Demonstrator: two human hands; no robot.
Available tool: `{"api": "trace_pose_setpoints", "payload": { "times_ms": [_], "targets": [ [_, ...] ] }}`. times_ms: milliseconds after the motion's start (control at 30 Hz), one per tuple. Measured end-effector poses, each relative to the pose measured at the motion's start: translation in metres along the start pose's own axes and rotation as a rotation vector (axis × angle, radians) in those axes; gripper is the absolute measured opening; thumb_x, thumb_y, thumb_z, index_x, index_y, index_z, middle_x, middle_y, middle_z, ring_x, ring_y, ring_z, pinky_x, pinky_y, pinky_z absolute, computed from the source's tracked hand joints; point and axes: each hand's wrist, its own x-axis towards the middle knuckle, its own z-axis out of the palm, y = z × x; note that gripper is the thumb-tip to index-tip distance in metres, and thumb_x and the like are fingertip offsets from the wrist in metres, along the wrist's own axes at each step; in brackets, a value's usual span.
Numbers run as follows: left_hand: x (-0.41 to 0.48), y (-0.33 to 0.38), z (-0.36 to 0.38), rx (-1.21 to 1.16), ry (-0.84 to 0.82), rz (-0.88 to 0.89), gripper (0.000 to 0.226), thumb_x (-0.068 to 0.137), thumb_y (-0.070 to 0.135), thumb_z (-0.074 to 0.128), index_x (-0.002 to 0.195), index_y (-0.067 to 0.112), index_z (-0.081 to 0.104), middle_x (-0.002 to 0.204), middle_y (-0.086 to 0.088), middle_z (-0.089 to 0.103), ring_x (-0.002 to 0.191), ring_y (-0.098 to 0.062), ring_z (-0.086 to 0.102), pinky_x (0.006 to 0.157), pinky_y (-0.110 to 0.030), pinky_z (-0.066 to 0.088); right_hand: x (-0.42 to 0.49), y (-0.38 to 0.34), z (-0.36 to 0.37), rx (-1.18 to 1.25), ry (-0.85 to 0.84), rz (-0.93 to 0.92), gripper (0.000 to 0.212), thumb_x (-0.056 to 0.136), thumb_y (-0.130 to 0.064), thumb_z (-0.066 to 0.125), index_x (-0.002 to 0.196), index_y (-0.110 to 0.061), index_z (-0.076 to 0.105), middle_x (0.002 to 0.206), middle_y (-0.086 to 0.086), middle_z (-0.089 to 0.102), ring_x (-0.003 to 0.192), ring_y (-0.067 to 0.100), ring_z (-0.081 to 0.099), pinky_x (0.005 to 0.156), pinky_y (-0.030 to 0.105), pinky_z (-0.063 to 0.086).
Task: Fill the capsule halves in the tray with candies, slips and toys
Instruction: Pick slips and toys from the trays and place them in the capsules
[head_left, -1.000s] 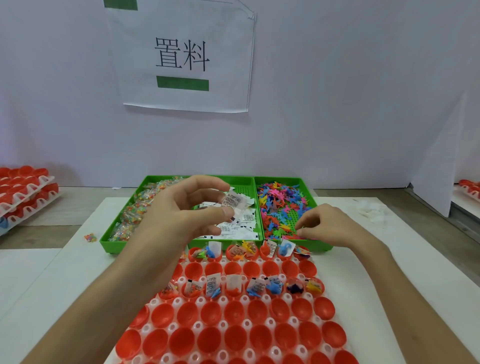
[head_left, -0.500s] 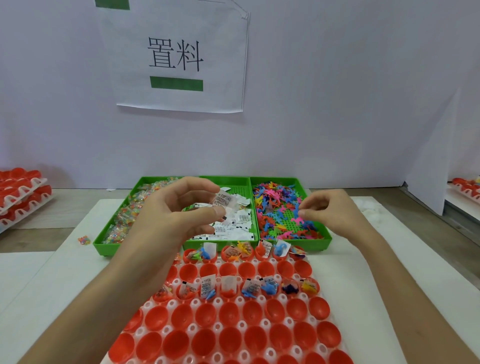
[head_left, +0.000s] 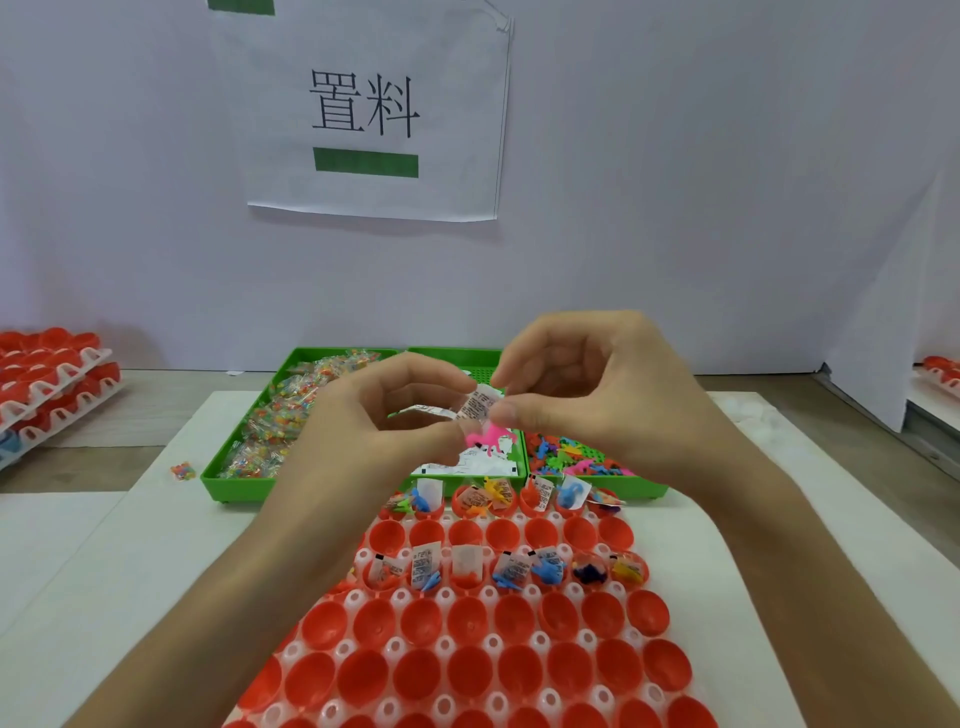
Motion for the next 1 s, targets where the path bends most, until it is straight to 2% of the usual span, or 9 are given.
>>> {"api": "trace_pose_setpoints", "payload": {
  "times_ms": [67, 133, 267, 367, 533, 700, 833, 1000],
  "targets": [
    [-0.001, 0.004, 0.000, 0.019, -0.017, 0.023, 0.026, 0.060, 0.025, 0.085, 0.084, 0.026, 0.077, 0.089, 0.000, 0.077, 0.075, -0.013, 0.073, 0.065, -0.017, 0.054, 0.001, 0.000, 0.001, -0.019, 0.025, 0.008, 0.017, 0.076, -0.013, 0.086, 0.084, -0.020, 0.073, 0.078, -0.001, 0.075, 0.073, 0.015, 0.073, 0.074, 0.037, 0.062],
    [0.000, 0.006, 0.000, 0.038, -0.047, 0.032, 0.024, 0.061, 0.028, 0.084, 0.085, 0.026, 0.078, 0.089, 0.001, 0.077, 0.078, -0.012, 0.074, 0.066, -0.016, 0.055, 0.001, 0.001, 0.000, -0.032, 0.047, -0.002, 0.017, 0.076, -0.014, 0.086, 0.085, -0.022, 0.074, 0.078, -0.002, 0.075, 0.073, 0.014, 0.073, 0.073, 0.034, 0.062],
    [-0.002, 0.009, 0.002, 0.079, -0.095, 0.068, 0.022, 0.067, 0.026, 0.084, 0.088, 0.027, 0.079, 0.091, 0.002, 0.078, 0.082, -0.014, 0.075, 0.068, -0.016, 0.056, 0.001, 0.001, -0.001, -0.022, 0.037, 0.013, 0.016, 0.077, -0.014, 0.085, 0.086, -0.022, 0.073, 0.079, -0.001, 0.075, 0.074, 0.015, 0.074, 0.072, 0.031, 0.062],
    [-0.003, 0.012, 0.002, 0.088, -0.115, 0.103, 0.023, 0.068, 0.026, 0.083, 0.091, 0.026, 0.080, 0.091, 0.003, 0.078, 0.081, -0.012, 0.075, 0.068, -0.016, 0.056, 0.001, 0.001, -0.002, -0.028, 0.014, 0.043, 0.016, 0.078, -0.017, 0.084, 0.086, -0.025, 0.073, 0.082, -0.002, 0.076, 0.076, 0.017, 0.075, 0.072, 0.034, 0.062],
    [-0.002, 0.013, -0.003, 0.077, -0.152, 0.111, 0.026, 0.068, 0.022, 0.084, 0.093, 0.023, 0.081, 0.093, 0.001, 0.079, 0.081, -0.015, 0.076, 0.070, -0.019, 0.058, 0.000, -0.001, -0.002, 0.094, -0.017, 0.038, 0.016, 0.075, -0.022, 0.081, 0.087, -0.021, 0.072, 0.081, -0.001, 0.074, 0.065, 0.016, 0.072, 0.061, 0.023, 0.055],
    [0.001, 0.009, -0.006, -0.027, -0.208, 0.074, 0.033, 0.065, 0.016, 0.087, 0.097, 0.022, 0.081, 0.097, -0.005, 0.079, 0.086, -0.023, 0.076, 0.073, -0.023, 0.058, 0.000, 0.001, -0.005, 0.196, -0.048, 0.027, 0.016, 0.074, -0.018, 0.080, 0.088, -0.016, 0.072, 0.079, 0.003, 0.073, 0.072, 0.025, 0.073, 0.065, 0.027, 0.057],
    [0.001, 0.006, -0.004, -0.139, -0.216, 0.014, 0.026, 0.069, 0.017, 0.080, 0.095, 0.022, 0.082, 0.094, -0.004, 0.078, 0.086, -0.018, 0.076, 0.070, -0.022, 0.058, 0.000, 0.001, -0.006, 0.235, -0.047, 0.029, 0.016, 0.074, -0.017, 0.080, 0.087, -0.016, 0.072, 0.078, 0.003, 0.072, 0.069, 0.023, 0.072, 0.064, 0.027, 0.057],
    [0.001, 0.004, -0.002, -0.125, -0.175, -0.031, 0.022, 0.070, 0.014, 0.079, 0.090, 0.021, 0.081, 0.091, -0.005, 0.078, 0.081, -0.018, 0.074, 0.069, -0.021, 0.057, 0.000, -0.001, -0.008, 0.229, -0.054, 0.025, 0.016, 0.073, -0.019, 0.082, 0.086, -0.021, 0.073, 0.078, 0.001, 0.072, 0.066, 0.021, 0.072, 0.059, 0.024, 0.056]
  ]
}}
